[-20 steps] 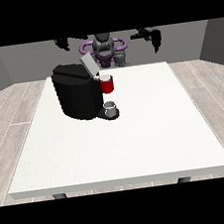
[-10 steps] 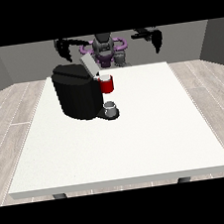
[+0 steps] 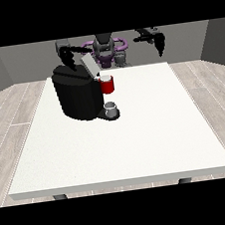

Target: Insert the coffee pod into the coffee machine and close the lid

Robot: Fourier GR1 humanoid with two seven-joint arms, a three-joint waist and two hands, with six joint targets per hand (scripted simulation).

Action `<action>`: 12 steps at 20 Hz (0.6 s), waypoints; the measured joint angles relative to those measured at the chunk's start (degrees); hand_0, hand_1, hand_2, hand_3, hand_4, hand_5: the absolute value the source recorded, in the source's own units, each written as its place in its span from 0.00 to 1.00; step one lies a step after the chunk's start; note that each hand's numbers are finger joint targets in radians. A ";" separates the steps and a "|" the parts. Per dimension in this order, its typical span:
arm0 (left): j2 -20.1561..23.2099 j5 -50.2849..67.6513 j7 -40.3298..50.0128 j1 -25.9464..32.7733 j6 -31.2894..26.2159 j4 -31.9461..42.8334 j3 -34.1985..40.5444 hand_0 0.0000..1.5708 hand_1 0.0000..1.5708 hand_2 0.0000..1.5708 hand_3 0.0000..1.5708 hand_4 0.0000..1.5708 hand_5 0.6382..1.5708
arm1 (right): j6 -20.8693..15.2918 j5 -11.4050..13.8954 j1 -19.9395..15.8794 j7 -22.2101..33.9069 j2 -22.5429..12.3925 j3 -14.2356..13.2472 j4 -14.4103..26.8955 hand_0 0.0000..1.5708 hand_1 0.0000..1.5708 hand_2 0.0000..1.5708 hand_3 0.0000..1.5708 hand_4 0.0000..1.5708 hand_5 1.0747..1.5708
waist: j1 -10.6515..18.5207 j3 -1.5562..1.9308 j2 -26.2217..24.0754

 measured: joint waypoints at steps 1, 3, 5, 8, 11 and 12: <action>0.12 0.16 0.34 -0.09 0.19 -0.63 -0.19 0.00 0.00 0.00 0.00 0.00 1.00 | -0.16 0.51 -0.70 -0.24 0.09 0.22 0.66 0.00 0.00 0.00 0.00 0.00 1.00 | 0.03 -0.01 0.27; 0.45 0.67 -0.11 0.28 0.71 -0.82 0.05 0.00 0.00 0.00 0.00 0.00 1.00 | -0.03 1.15 -1.30 -0.60 0.52 0.86 0.88 0.00 0.00 0.00 0.00 0.00 1.00 | -0.56 -0.05 0.54; 0.99 1.57 0.07 0.09 0.73 -1.22 0.40 0.00 0.00 0.00 0.00 0.00 1.00 | 0.03 1.45 -2.78 -1.22 0.25 0.54 1.94 0.00 0.00 0.00 0.00 0.00 1.00 | -0.45 -0.08 1.36; 0.96 1.95 0.67 -0.01 1.40 -2.20 -0.15 0.00 0.00 0.00 0.00 0.00 1.00 | -0.30 2.25 -3.74 -2.34 0.38 0.56 3.02 0.00 0.00 0.00 0.00 0.00 1.00 | -0.47 -0.23 1.72; 1.09 1.21 0.22 0.27 1.76 -2.81 -1.18 0.00 0.00 0.00 0.00 0.00 1.00 | -0.53 2.61 -5.87 -2.14 0.35 0.35 4.20 0.00 0.00 0.00 0.00 0.00 1.00 | 0.04 -0.25 2.70; 1.55 1.42 -0.24 0.66 1.54 -2.74 -0.89 0.00 0.00 0.00 0.00 0.00 1.00 | -0.59 2.81 -5.93 -2.49 0.38 0.40 4.37 0.00 0.00 0.00 0.00 0.00 1.00 | 0.00 -0.32 2.72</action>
